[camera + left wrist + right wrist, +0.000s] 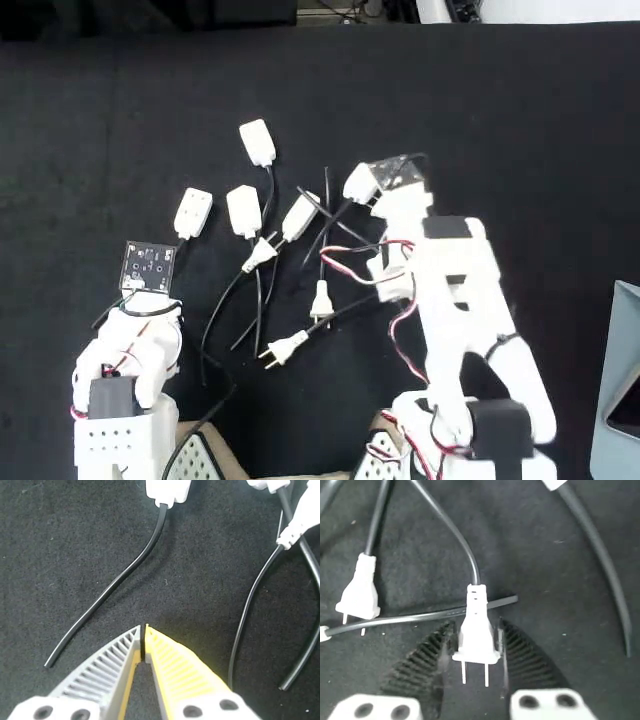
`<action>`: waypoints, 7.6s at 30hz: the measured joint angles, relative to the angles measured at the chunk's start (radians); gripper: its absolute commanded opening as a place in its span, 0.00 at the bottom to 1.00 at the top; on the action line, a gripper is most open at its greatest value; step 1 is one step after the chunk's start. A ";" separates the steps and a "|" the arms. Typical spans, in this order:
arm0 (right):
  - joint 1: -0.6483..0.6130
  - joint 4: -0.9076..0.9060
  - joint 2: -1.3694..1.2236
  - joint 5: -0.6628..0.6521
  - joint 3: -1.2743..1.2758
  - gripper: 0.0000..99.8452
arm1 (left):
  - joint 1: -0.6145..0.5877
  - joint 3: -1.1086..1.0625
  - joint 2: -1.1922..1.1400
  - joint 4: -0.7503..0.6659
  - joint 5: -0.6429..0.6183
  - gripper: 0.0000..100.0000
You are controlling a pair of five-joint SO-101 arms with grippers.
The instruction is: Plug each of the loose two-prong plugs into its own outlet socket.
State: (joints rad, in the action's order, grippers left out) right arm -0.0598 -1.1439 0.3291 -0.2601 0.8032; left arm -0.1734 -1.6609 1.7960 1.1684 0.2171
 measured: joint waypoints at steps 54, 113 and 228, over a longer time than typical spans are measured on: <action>-0.107 -0.175 -0.031 0.071 -0.098 0.01 | 0.000 -0.009 0.000 0.000 0.000 0.03; -0.178 -0.192 -0.296 0.153 -0.166 0.01 | 0.000 -0.009 0.000 0.000 0.000 0.03; -0.641 -0.129 0.855 0.193 -0.020 0.01 | 0.727 0.379 0.002 -0.454 -0.192 0.03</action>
State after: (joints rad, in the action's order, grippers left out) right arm -0.7012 -1.2727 1.1838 -0.0667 0.7833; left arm 0.5539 -1.2820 1.7975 0.7142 0.0253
